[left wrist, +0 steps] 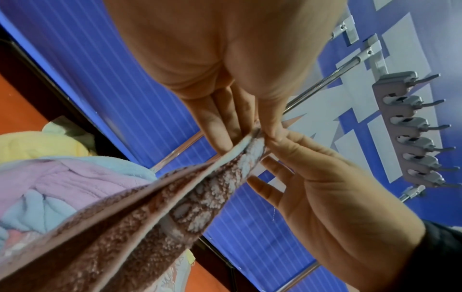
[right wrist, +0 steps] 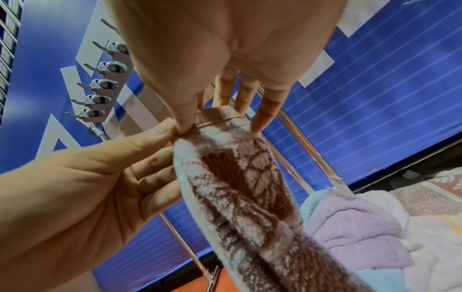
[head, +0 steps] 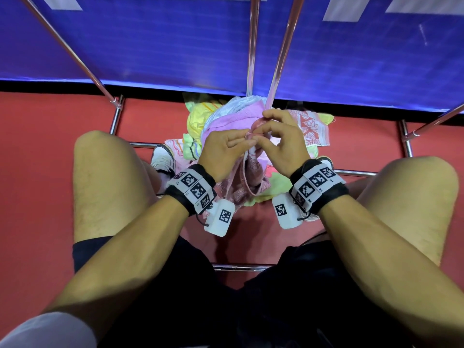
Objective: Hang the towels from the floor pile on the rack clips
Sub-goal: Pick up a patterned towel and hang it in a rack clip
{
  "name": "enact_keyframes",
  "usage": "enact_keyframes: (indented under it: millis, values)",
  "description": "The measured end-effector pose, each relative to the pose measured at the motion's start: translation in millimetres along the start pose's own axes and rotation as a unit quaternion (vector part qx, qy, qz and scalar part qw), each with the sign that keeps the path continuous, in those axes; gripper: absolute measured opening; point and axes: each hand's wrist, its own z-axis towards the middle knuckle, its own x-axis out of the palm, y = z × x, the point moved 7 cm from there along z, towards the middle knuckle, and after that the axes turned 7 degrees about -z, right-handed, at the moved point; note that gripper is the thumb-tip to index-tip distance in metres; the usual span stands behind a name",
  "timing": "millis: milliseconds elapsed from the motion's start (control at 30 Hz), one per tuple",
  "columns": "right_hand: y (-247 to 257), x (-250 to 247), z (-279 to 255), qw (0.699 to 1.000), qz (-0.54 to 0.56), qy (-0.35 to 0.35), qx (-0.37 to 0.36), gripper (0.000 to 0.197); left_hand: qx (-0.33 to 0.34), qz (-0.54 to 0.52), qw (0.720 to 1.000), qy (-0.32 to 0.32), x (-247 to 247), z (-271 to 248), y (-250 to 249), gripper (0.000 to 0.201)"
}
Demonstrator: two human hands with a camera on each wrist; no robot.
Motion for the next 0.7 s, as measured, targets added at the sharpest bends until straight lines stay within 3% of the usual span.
enact_keyframes:
  millis: [233,367,433,500,667,700]
  values:
    - [-6,-2,1,0.999,0.012,-0.014,0.038,0.022,-0.020,0.007,1.000,-0.013,-10,6,3,0.018]
    - [-12,-2,2,0.996,0.038,-0.014,0.078,0.057,-0.027,-0.022,0.999,-0.005,-13,10,2,0.023]
    - [-16,-2,4,0.994,0.057,-0.009,0.094,0.065,-0.026,-0.039,0.999,-0.007,-14,12,1,0.025]
    - [-21,1,6,0.988,0.099,0.003,0.120,0.059,-0.025,-0.059,0.998,-0.019,-19,14,0,0.025]
    - [-10,6,18,0.982,0.151,0.011,0.115,0.006,-0.005,-0.084,0.996,-0.035,-37,20,-4,0.026]
    - [-7,5,21,0.982,0.147,-0.003,0.118,0.011,0.004,-0.085,0.995,-0.042,-40,22,-6,0.026]
